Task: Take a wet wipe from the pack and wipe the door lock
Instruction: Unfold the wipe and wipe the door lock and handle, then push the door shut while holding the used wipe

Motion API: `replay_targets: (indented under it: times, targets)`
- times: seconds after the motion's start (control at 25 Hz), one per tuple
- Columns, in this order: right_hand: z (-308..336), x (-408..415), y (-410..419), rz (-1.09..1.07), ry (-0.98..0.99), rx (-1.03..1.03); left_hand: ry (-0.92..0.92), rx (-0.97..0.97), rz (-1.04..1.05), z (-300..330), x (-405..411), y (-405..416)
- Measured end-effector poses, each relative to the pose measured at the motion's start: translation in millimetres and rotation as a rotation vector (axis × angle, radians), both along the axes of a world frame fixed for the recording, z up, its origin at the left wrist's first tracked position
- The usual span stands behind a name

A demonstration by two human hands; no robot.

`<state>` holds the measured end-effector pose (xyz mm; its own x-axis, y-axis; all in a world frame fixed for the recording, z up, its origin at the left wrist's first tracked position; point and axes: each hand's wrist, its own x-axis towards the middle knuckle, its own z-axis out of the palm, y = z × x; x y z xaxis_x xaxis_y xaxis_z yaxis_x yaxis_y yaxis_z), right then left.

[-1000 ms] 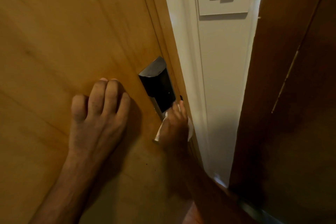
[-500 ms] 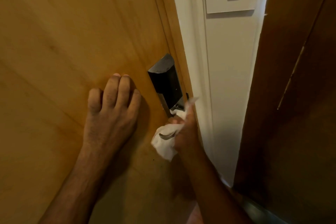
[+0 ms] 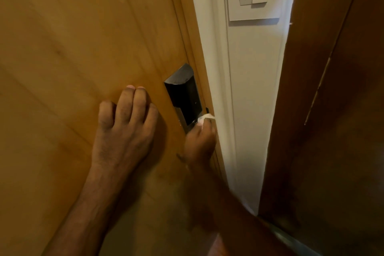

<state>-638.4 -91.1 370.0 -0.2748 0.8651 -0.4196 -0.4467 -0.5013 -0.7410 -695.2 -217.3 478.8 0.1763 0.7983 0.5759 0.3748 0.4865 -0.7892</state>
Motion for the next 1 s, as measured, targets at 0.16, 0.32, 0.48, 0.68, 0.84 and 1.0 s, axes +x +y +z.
replay_targets:
  times: [0.16, 0.32, 0.48, 0.68, 0.84, 1.0]
  targets:
    - [4, 18, 44, 0.244, -0.403, 0.179, -0.013, -0.033, 0.008, -2, 4, 5]
    - [-23, 31, -30, 0.172, -0.716, 0.601, -0.054, -0.031, 0.01, -5, 3, 8]
    - [-72, 78, -61, 0.837, -0.938, 1.035, -0.08, -0.01, -0.006, -5, 3, 8]
    - [-59, 130, 15, 0.968, -1.124, 0.627, -0.191, 0.061, 0.016, -10, 13, 20]
    - [-6, 191, 89, 0.849, -0.706, 0.126, -0.461, 0.077, -0.1, -30, 59, 69]
    - [44, 302, 143, 0.443, -0.498, 0.156, -0.656, -0.154, -0.348, -54, 147, 146]
